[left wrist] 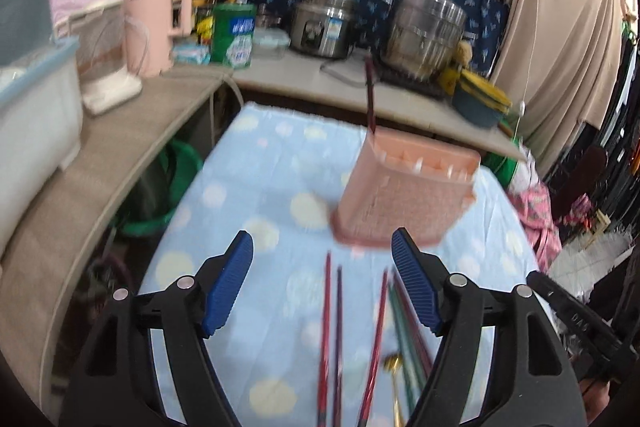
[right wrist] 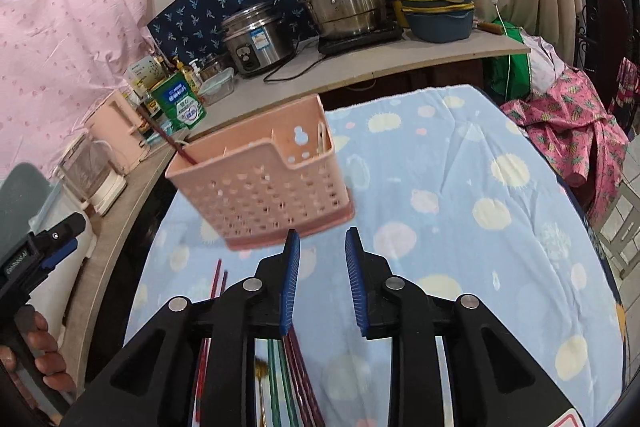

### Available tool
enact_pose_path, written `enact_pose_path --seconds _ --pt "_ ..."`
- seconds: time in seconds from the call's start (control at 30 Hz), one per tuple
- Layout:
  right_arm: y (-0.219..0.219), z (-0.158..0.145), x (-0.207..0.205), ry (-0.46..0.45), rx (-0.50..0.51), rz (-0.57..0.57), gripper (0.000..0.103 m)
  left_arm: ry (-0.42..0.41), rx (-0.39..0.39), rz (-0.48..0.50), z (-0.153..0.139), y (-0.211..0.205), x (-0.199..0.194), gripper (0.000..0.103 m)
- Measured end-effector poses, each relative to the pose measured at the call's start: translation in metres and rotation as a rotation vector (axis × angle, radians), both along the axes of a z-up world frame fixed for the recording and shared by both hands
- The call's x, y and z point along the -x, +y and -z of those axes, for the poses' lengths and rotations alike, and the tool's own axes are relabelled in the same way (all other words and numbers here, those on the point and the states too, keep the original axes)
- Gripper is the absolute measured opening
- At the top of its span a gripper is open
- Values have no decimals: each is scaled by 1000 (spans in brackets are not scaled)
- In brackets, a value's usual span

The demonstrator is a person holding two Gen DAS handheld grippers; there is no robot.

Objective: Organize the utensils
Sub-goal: 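Open both tools to release chopstick and spoon into the holder, then withdraw, then close the left tool on a red chopstick while the right tool grasps a dark red chopstick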

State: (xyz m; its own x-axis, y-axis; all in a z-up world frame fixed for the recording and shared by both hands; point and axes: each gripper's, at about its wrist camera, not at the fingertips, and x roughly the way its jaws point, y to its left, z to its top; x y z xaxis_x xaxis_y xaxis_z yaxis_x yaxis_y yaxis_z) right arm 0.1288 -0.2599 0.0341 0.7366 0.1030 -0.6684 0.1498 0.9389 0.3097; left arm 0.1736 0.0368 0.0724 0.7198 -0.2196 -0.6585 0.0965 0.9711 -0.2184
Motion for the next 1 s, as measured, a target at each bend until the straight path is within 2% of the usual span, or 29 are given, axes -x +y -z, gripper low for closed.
enact_pose_path --seconds 0.27,0.4,0.6,0.7,1.0 --pt "26 59 77 149 62 -55 24 185 19 12 67 9 71 68" --pt "35 83 101 201 82 -79 24 231 -7 16 91 7 97 68" --pt "41 101 113 234 83 -96 24 258 -44 8 113 2 115 68" --pt "44 102 113 226 94 -99 24 245 -75 -3 116 -2 115 68" --pt "56 105 95 218 106 -128 24 243 -96 1 123 -7 111 68"
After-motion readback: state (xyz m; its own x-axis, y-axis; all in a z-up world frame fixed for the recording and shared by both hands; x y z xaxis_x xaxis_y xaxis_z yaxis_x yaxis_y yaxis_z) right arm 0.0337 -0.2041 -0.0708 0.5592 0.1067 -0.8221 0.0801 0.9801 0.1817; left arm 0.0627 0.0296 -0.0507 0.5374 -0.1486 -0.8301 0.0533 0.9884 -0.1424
